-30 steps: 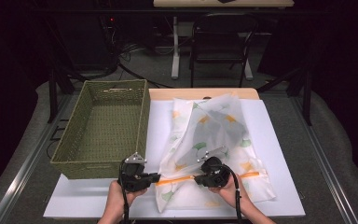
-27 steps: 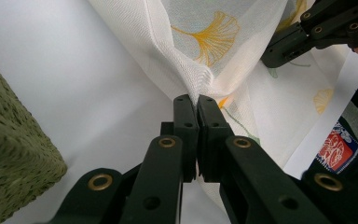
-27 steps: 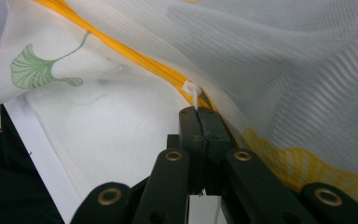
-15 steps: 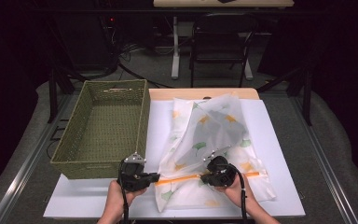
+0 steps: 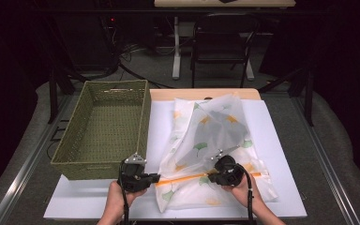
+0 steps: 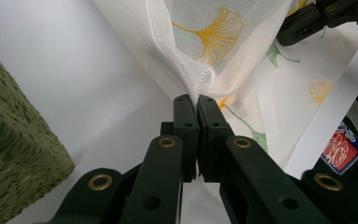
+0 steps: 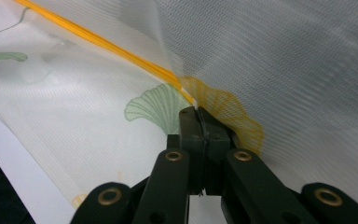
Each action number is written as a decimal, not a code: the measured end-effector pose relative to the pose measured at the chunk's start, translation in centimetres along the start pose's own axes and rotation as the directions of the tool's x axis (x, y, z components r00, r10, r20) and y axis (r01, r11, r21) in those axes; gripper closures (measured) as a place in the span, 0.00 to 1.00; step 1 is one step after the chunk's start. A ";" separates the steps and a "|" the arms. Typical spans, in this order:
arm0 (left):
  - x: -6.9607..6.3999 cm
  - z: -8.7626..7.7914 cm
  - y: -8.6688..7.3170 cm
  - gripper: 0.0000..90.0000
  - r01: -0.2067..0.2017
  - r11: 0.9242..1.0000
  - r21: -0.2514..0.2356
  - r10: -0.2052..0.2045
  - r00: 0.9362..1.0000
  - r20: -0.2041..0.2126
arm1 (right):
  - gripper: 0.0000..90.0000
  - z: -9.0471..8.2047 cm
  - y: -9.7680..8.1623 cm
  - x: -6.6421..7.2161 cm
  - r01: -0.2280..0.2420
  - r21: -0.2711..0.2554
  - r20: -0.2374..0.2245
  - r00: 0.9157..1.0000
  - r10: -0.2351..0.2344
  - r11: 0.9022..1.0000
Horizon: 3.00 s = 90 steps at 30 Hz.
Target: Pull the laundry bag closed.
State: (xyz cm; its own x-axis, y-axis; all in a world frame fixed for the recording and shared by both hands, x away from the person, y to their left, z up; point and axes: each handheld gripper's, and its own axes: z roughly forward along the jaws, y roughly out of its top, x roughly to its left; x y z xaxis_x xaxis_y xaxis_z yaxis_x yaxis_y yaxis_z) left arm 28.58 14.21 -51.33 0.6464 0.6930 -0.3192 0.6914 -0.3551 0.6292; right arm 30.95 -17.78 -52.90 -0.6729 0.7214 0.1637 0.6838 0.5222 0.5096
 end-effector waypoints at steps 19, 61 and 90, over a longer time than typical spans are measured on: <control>0.1 0.0 0.0 0.98 0.003 1.000 0.004 -0.003 1.000 0.001 | 1.00 -1.3 -1.1 -1.7 -0.052 -0.008 0.032 0.998 0.052 0.999; 0.3 0.2 0.0 0.98 0.006 1.000 0.015 -0.006 1.000 -0.006 | 1.00 -4.2 -4.3 -5.7 -0.171 -0.038 0.117 0.978 0.174 0.985; 0.4 0.2 0.0 0.98 0.003 1.000 0.016 -0.003 1.000 -0.013 | 1.00 -5.4 -5.9 -7.8 -0.227 -0.051 0.176 0.957 0.232 0.973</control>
State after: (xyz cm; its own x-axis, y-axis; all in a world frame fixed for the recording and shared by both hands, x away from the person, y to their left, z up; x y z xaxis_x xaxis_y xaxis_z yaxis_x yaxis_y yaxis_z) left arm 28.92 14.39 -51.66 0.6401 0.7022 -0.3119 0.6985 -0.3626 0.6169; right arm 30.65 -28.91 -52.62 -0.4355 0.8912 0.1266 0.8031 0.3211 0.5019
